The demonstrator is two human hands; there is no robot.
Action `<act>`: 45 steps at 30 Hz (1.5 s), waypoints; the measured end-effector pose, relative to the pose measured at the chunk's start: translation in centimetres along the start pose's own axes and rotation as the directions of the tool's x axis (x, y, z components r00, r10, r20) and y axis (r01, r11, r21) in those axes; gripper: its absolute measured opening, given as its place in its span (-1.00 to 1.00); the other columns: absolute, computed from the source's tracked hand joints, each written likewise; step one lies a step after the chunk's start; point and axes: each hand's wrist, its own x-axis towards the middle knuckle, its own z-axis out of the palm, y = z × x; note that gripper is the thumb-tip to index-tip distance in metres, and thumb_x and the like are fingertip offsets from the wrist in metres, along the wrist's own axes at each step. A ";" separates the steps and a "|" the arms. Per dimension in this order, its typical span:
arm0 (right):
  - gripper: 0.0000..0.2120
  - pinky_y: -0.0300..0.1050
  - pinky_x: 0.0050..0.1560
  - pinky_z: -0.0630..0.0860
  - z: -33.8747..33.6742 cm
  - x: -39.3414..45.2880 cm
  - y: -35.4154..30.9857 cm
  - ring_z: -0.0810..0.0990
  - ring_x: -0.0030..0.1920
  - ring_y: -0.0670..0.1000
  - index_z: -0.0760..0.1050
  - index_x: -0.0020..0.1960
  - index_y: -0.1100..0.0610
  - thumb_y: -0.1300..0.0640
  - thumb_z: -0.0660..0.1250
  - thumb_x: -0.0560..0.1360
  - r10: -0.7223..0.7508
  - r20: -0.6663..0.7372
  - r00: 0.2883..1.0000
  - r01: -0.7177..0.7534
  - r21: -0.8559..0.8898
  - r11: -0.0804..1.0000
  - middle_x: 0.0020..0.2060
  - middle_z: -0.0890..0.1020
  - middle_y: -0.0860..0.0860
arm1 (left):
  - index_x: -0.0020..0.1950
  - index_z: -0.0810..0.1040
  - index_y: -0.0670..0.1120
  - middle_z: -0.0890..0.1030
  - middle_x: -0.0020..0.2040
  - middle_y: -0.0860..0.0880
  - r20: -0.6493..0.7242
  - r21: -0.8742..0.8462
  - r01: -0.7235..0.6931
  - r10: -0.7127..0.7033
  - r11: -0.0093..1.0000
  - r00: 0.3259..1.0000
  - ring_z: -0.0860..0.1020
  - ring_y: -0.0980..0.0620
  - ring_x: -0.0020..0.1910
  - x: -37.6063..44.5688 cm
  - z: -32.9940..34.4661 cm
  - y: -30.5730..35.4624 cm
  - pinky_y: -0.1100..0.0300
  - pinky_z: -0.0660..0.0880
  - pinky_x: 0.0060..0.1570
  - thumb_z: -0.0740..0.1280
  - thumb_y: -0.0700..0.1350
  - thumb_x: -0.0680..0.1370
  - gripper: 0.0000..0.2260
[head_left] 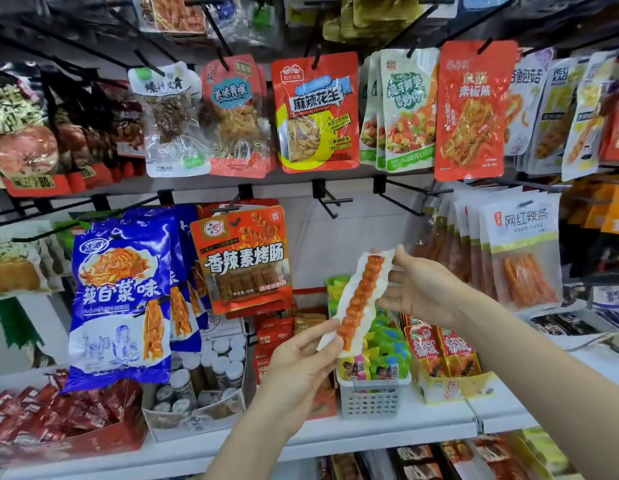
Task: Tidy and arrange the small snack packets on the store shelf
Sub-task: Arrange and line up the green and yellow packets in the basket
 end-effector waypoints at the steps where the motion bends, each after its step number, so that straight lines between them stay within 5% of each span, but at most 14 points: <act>1: -0.55 0.02 -0.17 0.64 -0.2 0.0 -0.1 0.70 -0.01 0.16 0.57 0.20 0.16 -0.14 0.08 0.65 0.010 0.027 1.000 -0.010 0.011 1.000 0.01 0.70 0.16 | 0.13 0.67 -0.08 0.71 0.07 -0.03 -0.027 0.089 -0.056 0.058 0.994 0.998 0.67 0.06 0.06 0.0 -0.1 -0.2 0.31 0.58 -0.07 0.48 -0.26 0.42 -0.71; 6: -0.77 -0.09 -0.14 0.66 0.1 0.2 0.5 0.71 0.00 0.10 0.56 0.15 0.31 0.19 0.33 0.57 -0.146 -0.026 0.989 0.140 -0.170 0.976 -0.02 0.71 0.17 | 0.12 0.67 0.00 0.71 0.06 0.06 -0.040 0.243 -0.188 0.203 0.952 0.978 0.67 0.10 0.04 0.3 -0.8 -0.7 0.34 0.56 -0.07 0.47 -0.31 0.47 -0.71; 12: -0.79 0.02 0.06 0.64 0.0 0.3 0.6 0.69 0.05 0.12 0.56 0.14 0.30 0.23 0.34 0.55 -0.148 -0.019 0.989 0.143 -0.168 0.975 0.03 0.70 0.18 | 0.17 0.56 -0.04 0.71 0.05 -0.06 -0.060 0.204 -0.188 0.204 0.961 0.977 0.68 -0.03 0.02 0.5 -1.4 -0.9 0.27 0.58 -0.11 0.46 -0.30 0.48 -0.69; 15: -0.73 0.06 0.12 0.61 0.1 0.0 0.5 0.66 0.12 0.16 0.53 0.20 0.33 0.23 0.34 0.54 -0.138 0.058 0.989 0.143 -0.085 0.986 0.10 0.66 0.22 | 0.31 0.49 -0.05 0.68 0.15 -0.08 0.002 -0.043 -0.051 0.051 0.998 0.999 0.66 -0.03 0.13 0.6 -1.0 -0.6 0.16 0.60 -0.01 0.37 0.06 0.51 -0.60; 18: -0.69 -0.02 0.05 0.63 0.2 -0.3 0.4 0.63 0.17 0.19 0.53 0.21 0.33 0.22 0.34 0.51 -0.143 0.181 0.973 0.144 0.007 0.990 0.15 0.63 0.25 | 0.31 0.57 -0.11 0.61 0.26 -0.20 0.169 -0.288 0.273 -0.231 0.918 0.958 0.64 -0.14 0.15 0.7 -0.3 0.1 -0.01 0.58 0.07 0.08 0.36 0.55 -0.36; 20: -0.69 0.03 0.12 0.60 -0.1 -0.4 0.1 0.60 0.22 0.20 0.53 0.22 0.30 0.21 0.33 0.51 -0.147 0.239 0.960 0.145 0.025 0.989 0.17 0.62 0.24 | 0.25 0.62 -0.18 0.61 0.22 -0.26 0.201 -0.355 0.340 -0.284 0.871 0.938 0.65 -0.11 -0.06 1.0 0.0 0.2 0.06 0.62 -0.08 0.15 0.26 0.58 -0.43; 23: -0.73 0.08 0.12 0.59 -0.8 -0.6 -0.4 0.59 0.24 0.19 0.55 0.21 0.21 0.20 0.32 0.53 -0.107 0.270 0.957 0.118 -0.023 0.993 0.22 0.61 0.18 | 0.18 0.65 -0.25 0.66 0.08 -0.23 0.193 -0.419 0.248 -0.181 0.873 0.964 0.64 -0.01 -0.17 1.3 0.1 0.1 0.22 0.63 -0.16 0.39 -0.13 0.48 -0.68; 28: -0.64 0.09 0.04 0.63 -2.2 -0.4 -1.3 0.62 0.19 0.19 0.43 0.36 0.20 0.07 0.13 0.65 -0.005 0.190 0.982 0.005 0.000 1.000 0.17 0.62 0.25 | 0.21 0.60 -0.05 0.71 0.06 -0.02 -0.047 0.061 -0.091 0.094 0.994 0.994 0.68 0.08 0.01 2.0 -0.7 -0.6 0.27 0.60 -0.07 0.40 -0.29 0.50 -0.69; 31: -0.53 0.07 0.20 0.57 -2.8 -0.1 -1.3 0.60 0.22 0.08 0.51 0.32 0.15 -0.11 0.30 0.53 0.000 0.184 0.983 0.059 -0.315 0.947 0.19 0.64 0.11 | 0.17 0.62 0.04 0.70 0.00 0.18 -0.106 0.294 -0.223 0.264 0.929 0.959 0.66 0.20 -0.05 2.2 -0.9 -0.8 0.36 0.56 -0.13 0.42 -0.28 0.52 -0.70; 34: -0.65 -0.10 0.00 0.62 -2.5 0.3 -0.7 0.68 0.01 -0.10 0.61 0.21 0.02 -0.02 0.45 0.46 -0.165 0.153 0.974 0.224 -0.725 0.651 -0.03 0.73 -0.06 | 0.16 0.61 0.07 0.69 -0.01 0.21 -0.124 0.382 -0.314 0.385 0.869 0.915 0.65 0.21 -0.04 3.1 -1.3 -1.1 0.37 0.55 -0.13 0.43 -0.27 0.51 -0.69; 38: -0.83 -0.08 -0.07 0.61 -2.7 1.5 -0.3 0.69 -0.19 -0.09 0.68 -0.09 0.13 0.02 0.44 0.48 -0.549 0.099 0.830 0.333 -0.877 0.345 -0.27 0.72 -0.04 | 0.31 0.43 0.09 0.65 0.08 0.11 -0.181 0.446 -0.281 0.394 0.850 0.901 0.62 0.24 -0.02 5.8 -1.7 -1.6 0.36 0.54 -0.09 0.39 -0.28 0.55 -0.58; 41: -0.75 0.02 -0.13 0.62 -3.7 2.3 -0.1 0.68 -0.24 0.07 0.66 -0.17 0.18 -0.02 0.44 0.48 -0.706 0.018 0.708 0.299 -0.913 0.278 -0.35 0.69 0.03 | 0.27 0.42 0.07 0.52 0.23 0.02 -0.196 0.689 -0.146 0.376 0.710 0.906 0.53 0.21 0.08 8.2 -2.7 -2.3 0.27 0.48 0.11 0.33 -0.19 0.60 -0.71; 45: -0.73 -0.44 -0.40 0.40 -5.4 2.9 0.6 0.54 -0.44 -0.24 0.52 -0.37 -0.01 0.02 0.44 0.48 -0.778 -0.026 0.628 0.264 -0.933 0.244 -0.55 0.54 -0.23 | 0.34 0.49 -0.06 0.44 0.27 0.03 0.037 0.897 -0.202 0.390 0.392 0.920 0.43 0.09 0.31 10.1 -3.5 -4.2 0.31 0.28 0.33 0.32 -0.10 0.61 -0.70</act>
